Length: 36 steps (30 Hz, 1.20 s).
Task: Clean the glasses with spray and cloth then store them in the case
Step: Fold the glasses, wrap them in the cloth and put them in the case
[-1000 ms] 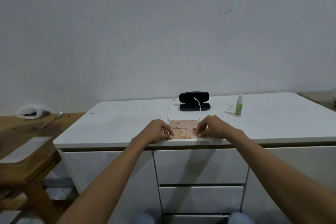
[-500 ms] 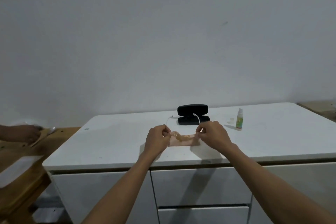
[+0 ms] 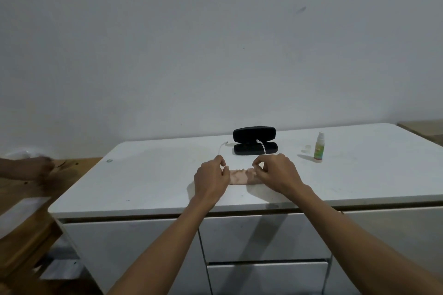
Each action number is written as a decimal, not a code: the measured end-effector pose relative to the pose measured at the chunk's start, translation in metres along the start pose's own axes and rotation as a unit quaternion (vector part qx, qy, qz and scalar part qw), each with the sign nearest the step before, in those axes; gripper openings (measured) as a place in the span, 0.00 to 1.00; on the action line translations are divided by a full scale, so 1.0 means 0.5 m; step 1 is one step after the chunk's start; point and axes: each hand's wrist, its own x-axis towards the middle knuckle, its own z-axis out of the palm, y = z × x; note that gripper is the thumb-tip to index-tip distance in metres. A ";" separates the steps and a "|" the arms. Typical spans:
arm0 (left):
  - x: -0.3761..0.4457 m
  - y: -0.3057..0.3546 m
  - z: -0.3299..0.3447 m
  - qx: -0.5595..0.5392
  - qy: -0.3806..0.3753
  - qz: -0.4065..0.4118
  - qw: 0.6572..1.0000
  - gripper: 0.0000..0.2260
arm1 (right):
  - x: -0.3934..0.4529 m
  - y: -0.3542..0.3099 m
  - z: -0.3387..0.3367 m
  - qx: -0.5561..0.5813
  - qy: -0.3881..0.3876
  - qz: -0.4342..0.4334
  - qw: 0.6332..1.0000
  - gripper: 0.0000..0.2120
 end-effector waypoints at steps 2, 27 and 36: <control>-0.002 0.001 -0.006 -0.002 0.011 0.020 1.000 0.03 | -0.006 -0.002 -0.007 0.019 0.016 -0.014 1.000 0.05; 0.035 -0.082 -0.008 -0.115 -0.047 0.051 0.991 0.07 | 0.021 0.053 -0.008 0.130 0.040 0.092 0.986 0.07; 0.045 -0.084 -0.004 0.045 -0.119 0.183 0.975 0.14 | 0.036 0.049 -0.006 0.171 0.040 0.078 0.981 0.03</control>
